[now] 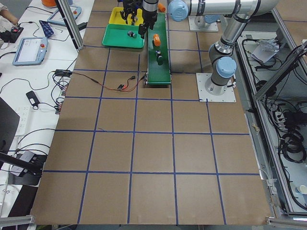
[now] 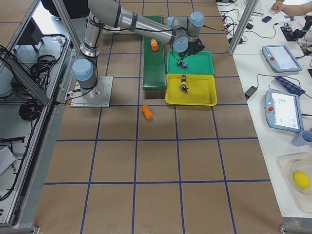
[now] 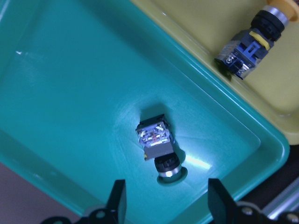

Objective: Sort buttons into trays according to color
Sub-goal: 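Open the right gripper over the green tray while the left lifts away, then move the right gripper down to the yellow-capped button on the belt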

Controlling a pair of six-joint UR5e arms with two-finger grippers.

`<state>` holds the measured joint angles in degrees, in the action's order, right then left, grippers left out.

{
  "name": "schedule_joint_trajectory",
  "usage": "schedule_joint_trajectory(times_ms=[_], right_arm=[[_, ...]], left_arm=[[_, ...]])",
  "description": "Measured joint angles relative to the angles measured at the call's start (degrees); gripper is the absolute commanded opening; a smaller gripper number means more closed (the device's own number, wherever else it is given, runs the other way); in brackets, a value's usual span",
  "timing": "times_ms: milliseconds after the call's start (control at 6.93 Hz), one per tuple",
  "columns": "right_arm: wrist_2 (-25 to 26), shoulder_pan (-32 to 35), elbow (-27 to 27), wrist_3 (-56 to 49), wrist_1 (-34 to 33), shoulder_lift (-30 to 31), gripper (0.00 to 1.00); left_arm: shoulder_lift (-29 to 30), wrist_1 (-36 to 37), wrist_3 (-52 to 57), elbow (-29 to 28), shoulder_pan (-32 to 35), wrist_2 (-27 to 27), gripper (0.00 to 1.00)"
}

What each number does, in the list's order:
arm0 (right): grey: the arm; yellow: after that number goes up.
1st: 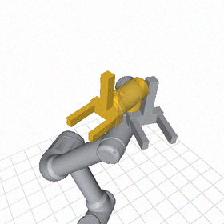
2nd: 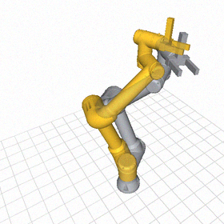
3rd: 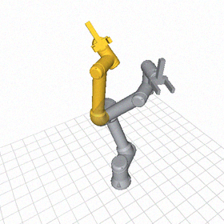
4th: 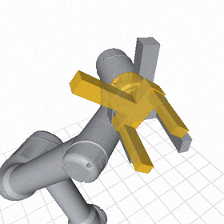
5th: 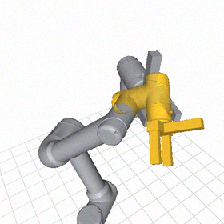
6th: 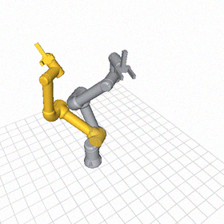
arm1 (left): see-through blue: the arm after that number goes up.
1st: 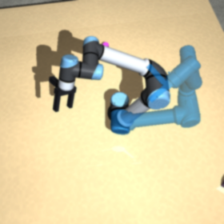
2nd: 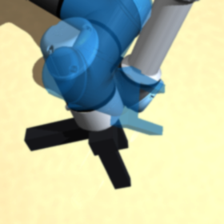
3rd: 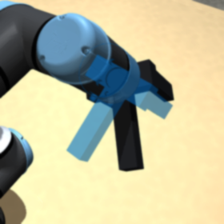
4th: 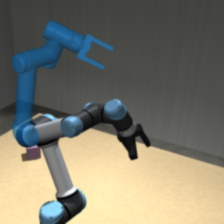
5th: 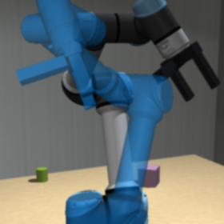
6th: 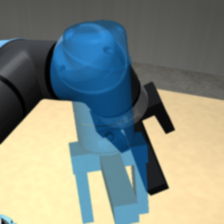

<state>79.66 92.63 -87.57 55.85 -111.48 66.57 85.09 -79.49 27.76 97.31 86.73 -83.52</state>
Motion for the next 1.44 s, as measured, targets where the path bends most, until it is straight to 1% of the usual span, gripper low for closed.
schedule_joint_trajectory(times_ms=[144,433,577,721,865,1010,1154,1298,1442], right_arm=[[-0.56,0.21,-0.35,-0.06,2.32,3.98,0.67],[-0.84,0.69,-0.49,0.11,9.74,9.93,0.67],[-0.59,0.71,-0.54,0.17,12.89,13.06,0.87],[0.84,0.66,-0.64,-0.22,16.57,16.11,1.0],[4.5,0.66,-0.83,-1.32,19.26,18.65,1.0],[8.23,0.69,-1.11,-2.4,22.04,20.93,1.0],[9.78,0.8,-2.04,-2.66,25.11,22.83,1.0],[10.01,0.85,-4.34,-2.32,26.28,23.8,1.0],[9.48,0.93,-7.46,-1.7,24.95,24.17,1.0]], left_arm=[[0.28,1.73,-5.11,-0.51,-0.03,-1.38,1.0],[0.72,2.18,-12.23,-1.99,-0.19,-5.41,1.0],[1.1,0.23,-15.77,-3.47,-0.22,-6.62,1.0],[1.56,-3.58,-18.09,-5.56,-0.23,-7.13,1.0],[1.95,-6.58,-19.14,-7.2,-0.22,-7.27,1.0],[2.06,-7.94,-19.56,-7.86,-0.16,-7.26,1.0],[2.02,-8.38,-19.67,-7.94,-0.11,-7.18,1.0],[2.0,-8.39,-19.66,-7.8,-0.08,-7.06,1.0],[2.0,-8.2,-19.62,-7.64,-0.07,-6.91,1.0]])
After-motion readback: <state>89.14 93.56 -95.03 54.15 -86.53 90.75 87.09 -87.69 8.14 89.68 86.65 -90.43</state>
